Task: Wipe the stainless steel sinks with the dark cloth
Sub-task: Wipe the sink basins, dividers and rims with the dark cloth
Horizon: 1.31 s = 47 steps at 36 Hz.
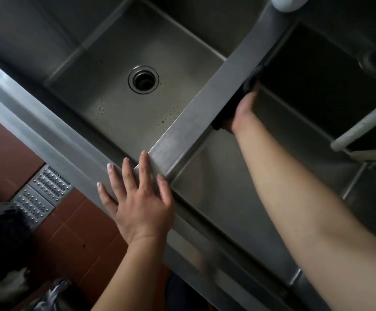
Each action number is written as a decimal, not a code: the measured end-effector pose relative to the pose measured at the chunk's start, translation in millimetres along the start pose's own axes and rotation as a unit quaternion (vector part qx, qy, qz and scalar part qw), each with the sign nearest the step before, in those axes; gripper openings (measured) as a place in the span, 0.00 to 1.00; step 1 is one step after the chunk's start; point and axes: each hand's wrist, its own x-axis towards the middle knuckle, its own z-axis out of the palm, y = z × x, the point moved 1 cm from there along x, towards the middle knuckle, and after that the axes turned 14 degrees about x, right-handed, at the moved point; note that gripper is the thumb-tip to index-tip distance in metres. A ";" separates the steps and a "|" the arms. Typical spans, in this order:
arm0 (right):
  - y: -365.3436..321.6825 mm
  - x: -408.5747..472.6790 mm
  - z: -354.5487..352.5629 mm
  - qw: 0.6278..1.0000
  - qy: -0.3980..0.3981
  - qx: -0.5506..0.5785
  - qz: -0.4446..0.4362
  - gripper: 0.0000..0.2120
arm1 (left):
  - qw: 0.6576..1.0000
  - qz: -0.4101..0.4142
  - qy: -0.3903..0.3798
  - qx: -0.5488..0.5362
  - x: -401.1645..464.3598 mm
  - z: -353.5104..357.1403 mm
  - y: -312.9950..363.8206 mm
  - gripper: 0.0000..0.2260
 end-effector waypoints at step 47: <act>-35.3 -424.5 -158.8 0.820 0.124 -0.548 -0.106 0.11 | 0.978 0.184 -0.056 -0.084 -12.2 -15.9 -32.8 0.26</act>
